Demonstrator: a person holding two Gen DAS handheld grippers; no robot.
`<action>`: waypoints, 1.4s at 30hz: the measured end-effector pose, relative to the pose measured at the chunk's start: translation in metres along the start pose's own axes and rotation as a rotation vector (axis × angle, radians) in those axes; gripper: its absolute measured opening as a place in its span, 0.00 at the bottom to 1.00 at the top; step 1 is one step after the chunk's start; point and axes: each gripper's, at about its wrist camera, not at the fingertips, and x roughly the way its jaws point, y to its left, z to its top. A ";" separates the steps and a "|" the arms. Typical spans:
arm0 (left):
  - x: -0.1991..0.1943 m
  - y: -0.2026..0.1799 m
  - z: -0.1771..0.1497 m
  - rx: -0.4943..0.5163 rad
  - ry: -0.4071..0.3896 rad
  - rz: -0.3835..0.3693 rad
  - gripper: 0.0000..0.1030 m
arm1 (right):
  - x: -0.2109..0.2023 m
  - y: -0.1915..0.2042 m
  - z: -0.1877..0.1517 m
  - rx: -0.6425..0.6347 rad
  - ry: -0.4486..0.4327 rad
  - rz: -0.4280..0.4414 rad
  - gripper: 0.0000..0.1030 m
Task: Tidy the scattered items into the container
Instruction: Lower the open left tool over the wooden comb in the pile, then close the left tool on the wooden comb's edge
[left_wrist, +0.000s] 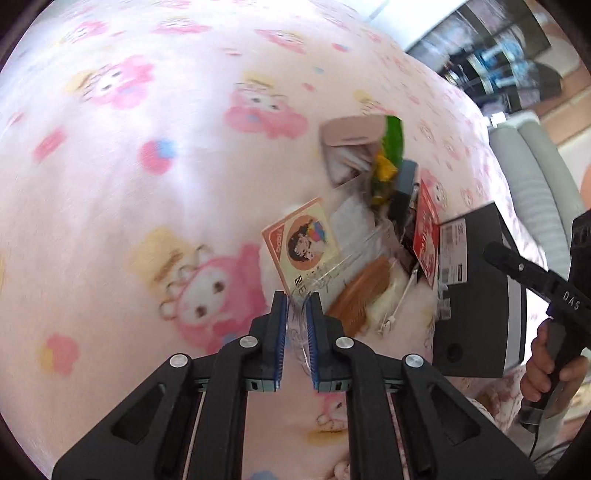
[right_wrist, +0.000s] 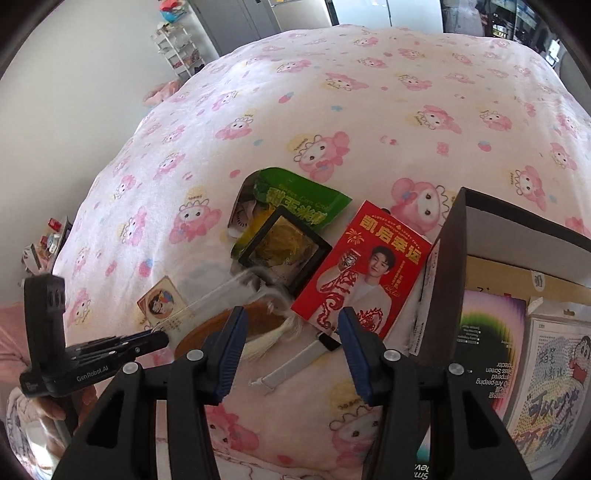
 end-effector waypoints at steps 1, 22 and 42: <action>0.000 0.006 -0.004 -0.028 -0.008 -0.016 0.09 | 0.001 0.002 0.001 -0.020 0.009 0.001 0.46; 0.020 -0.021 -0.009 0.150 0.096 -0.025 0.34 | 0.084 0.038 -0.018 -0.166 0.246 0.007 0.46; 0.046 -0.013 -0.009 0.032 0.143 -0.289 0.21 | 0.101 0.042 -0.035 -0.149 0.355 0.138 0.49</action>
